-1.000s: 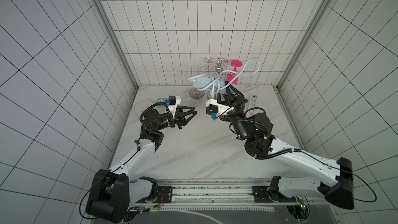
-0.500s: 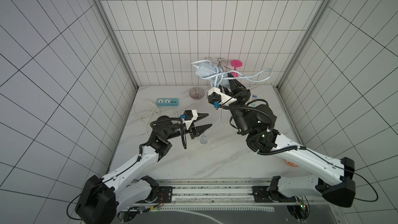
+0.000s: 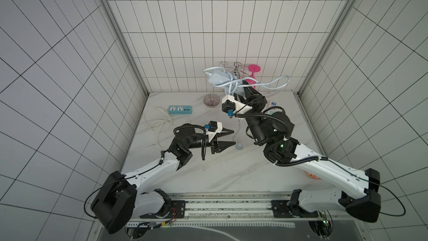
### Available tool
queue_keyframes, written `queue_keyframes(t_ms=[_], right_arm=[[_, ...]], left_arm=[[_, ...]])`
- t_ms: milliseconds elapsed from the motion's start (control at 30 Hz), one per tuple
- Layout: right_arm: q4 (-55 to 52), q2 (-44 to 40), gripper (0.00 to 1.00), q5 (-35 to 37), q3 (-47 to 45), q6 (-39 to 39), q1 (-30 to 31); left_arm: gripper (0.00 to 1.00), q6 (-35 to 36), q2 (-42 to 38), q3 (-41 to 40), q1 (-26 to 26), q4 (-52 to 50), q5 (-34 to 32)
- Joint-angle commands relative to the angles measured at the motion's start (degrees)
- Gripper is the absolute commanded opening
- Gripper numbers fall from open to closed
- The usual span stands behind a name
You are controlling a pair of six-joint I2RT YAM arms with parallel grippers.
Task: Wrap the cord around the power strip
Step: Wrap the power cord around the power strip.
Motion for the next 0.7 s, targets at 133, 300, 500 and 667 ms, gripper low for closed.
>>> queue_keyframes(t_ms=[133, 300, 500, 667], right_arm=[[5.20, -1.19, 0.00, 0.37, 7.81, 0.72, -0.51], [5.38, -1.37, 0.00, 0.07, 7.69, 1.14, -0.49], [5.44, -1.45, 0.00, -0.16, 7.18, 1.34, -0.53], [5.82, -1.97, 0.00, -0.24, 6.90, 1.43, -0.65]], left_arm=[[0.52, -1.61, 0.89, 0.07, -0.14, 2.66, 3.63], [0.52, -1.03, 2.47, 0.01, -0.27, 2.79, 3.44], [0.49, -2.65, 4.76, 0.46, -0.59, 6.84, 1.94], [0.26, -1.49, 5.04, 1.06, -1.12, 6.05, 2.51]])
